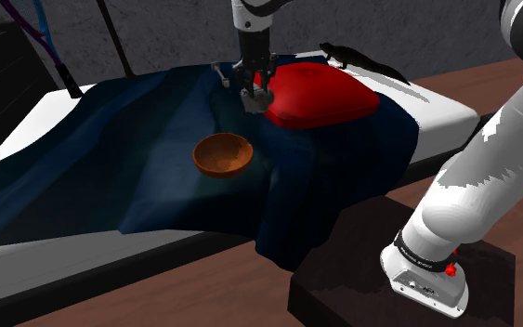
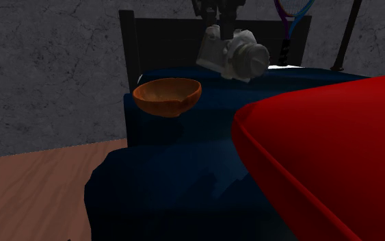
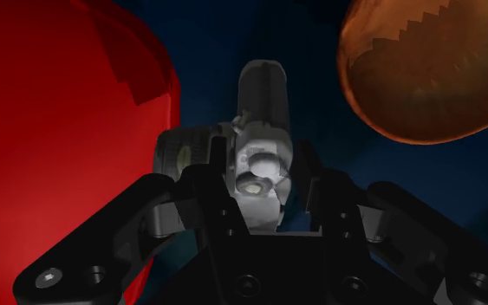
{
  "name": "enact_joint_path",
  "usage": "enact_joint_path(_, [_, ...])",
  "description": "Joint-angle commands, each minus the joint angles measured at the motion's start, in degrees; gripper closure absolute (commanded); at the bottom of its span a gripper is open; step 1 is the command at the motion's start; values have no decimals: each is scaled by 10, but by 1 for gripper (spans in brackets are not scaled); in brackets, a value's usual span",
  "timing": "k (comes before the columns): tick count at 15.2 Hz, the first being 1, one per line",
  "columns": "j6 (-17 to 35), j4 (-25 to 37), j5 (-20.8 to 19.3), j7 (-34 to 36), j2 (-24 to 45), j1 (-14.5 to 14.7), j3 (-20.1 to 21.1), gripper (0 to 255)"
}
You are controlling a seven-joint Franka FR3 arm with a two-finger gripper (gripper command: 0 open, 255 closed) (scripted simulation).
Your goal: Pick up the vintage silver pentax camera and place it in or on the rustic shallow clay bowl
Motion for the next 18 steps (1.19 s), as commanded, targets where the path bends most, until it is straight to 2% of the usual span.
enact_joint_path(1, [-17,22,-1,1,5,1,1,255])
enact_joint_path(3, [-29,36,-1,0,7,1,1,255])
enact_joint_path(11, [-68,97,-8,113,41,50,67,255])
enact_joint_path(17, [-108,184,-30,209,102,98,119,255])
enact_joint_path(18, [-99,172,-29,209,99,98,118,255])
